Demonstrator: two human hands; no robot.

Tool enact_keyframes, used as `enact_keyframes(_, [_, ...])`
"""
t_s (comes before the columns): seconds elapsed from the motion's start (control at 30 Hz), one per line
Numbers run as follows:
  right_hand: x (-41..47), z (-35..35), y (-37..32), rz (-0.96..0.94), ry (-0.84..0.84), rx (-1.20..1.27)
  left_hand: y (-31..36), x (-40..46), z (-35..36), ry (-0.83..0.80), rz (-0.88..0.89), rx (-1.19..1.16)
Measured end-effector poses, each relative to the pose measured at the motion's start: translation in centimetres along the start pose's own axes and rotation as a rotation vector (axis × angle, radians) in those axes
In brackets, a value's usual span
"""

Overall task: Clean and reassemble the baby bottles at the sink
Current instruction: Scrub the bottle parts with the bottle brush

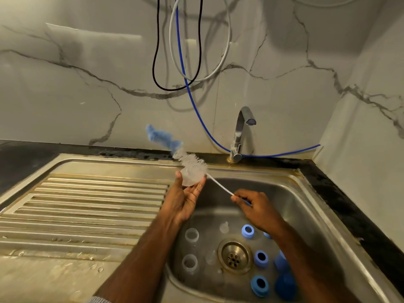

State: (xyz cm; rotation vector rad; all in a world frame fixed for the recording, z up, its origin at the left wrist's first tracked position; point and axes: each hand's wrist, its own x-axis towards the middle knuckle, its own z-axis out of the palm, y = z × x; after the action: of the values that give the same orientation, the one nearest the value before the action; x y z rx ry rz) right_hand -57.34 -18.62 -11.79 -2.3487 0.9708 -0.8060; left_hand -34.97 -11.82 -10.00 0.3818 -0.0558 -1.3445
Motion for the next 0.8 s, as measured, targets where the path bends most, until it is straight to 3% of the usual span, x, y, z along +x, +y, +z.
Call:
enact_keyframes(0.1, [0.0, -0.3, 0.1, -0.007, -0.051, 0.008, 1.0, 0.2, -0.2, 0.032, 0.031, -0.037])
enact_keyframes(0.23, [0.0, -0.9, 0.5, 0.066, 0.037, 0.011, 0.9, 0.0, 0.2, 0.013, 0.017, -0.003])
enact_keyframes(0.47, [-0.2, -1.4, 0.4, 0.050, -0.123, 0.046, 1.3, -0.1, 0.0, 0.058, 0.072, 0.000])
enact_keyframes(0.67, [0.4, 0.1, -1.3, 0.002, 0.043, 0.068, -0.2, -0.1, 0.2, 0.053, 0.021, 0.069])
enact_keyframes(0.8, [-0.1, -0.6, -0.6, 0.016, -0.033, 0.024, 0.9, 0.0, -0.1, 0.035, 0.063, 0.027])
